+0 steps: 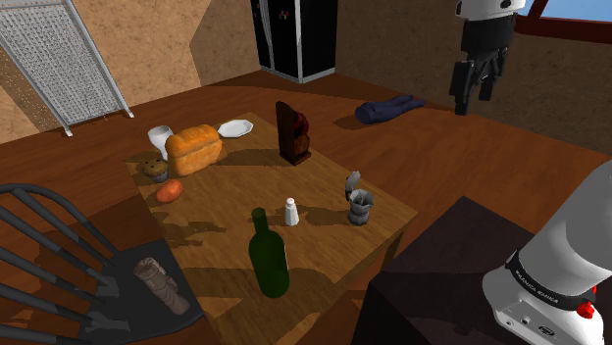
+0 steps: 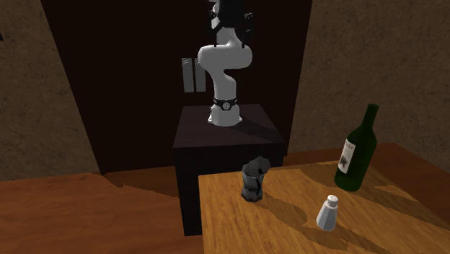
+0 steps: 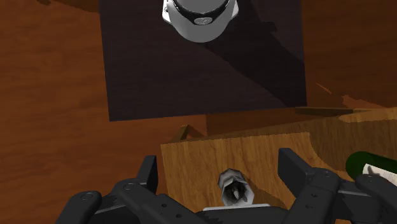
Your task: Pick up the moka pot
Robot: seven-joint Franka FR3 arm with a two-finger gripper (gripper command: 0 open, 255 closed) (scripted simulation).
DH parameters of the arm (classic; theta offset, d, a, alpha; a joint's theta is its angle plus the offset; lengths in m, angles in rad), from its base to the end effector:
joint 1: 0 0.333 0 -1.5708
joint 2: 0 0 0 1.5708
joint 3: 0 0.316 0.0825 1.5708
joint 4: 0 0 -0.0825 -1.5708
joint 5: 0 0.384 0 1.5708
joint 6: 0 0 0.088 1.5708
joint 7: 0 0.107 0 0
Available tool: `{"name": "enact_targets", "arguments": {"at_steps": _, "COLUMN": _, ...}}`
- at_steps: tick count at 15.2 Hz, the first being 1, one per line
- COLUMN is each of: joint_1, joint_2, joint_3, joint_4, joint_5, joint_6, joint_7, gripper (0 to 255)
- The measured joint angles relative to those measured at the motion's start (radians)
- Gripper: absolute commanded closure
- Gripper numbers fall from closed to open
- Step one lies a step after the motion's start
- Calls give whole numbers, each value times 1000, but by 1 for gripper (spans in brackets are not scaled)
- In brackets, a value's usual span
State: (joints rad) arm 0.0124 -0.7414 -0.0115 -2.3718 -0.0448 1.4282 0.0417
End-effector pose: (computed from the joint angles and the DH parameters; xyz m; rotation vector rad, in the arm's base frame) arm 0.3004 -0.0059 0.5588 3.0837 -0.0599 -0.3115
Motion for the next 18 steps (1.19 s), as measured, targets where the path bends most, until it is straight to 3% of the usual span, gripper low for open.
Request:
{"name": "enact_targets", "arguments": {"at_steps": 4, "joint_1": 6, "joint_2": 12, "joint_3": 17, "joint_4": -59, "joint_5": 3, "joint_6": 78, "joint_7": 18, "gripper": 0}}
{"name": "enact_targets", "arguments": {"at_steps": 13, "joint_1": 26, "joint_2": 153, "joint_3": 88, "joint_4": -234, "joint_5": 2, "joint_6": 430, "joint_7": 104, "gripper": 0}}
{"name": "enact_targets", "arguments": {"at_steps": 18, "joint_1": 25, "joint_2": 314, "joint_3": 130, "joint_4": -278, "joint_5": -22, "joint_6": 653, "joint_7": 166, "gripper": 0}}
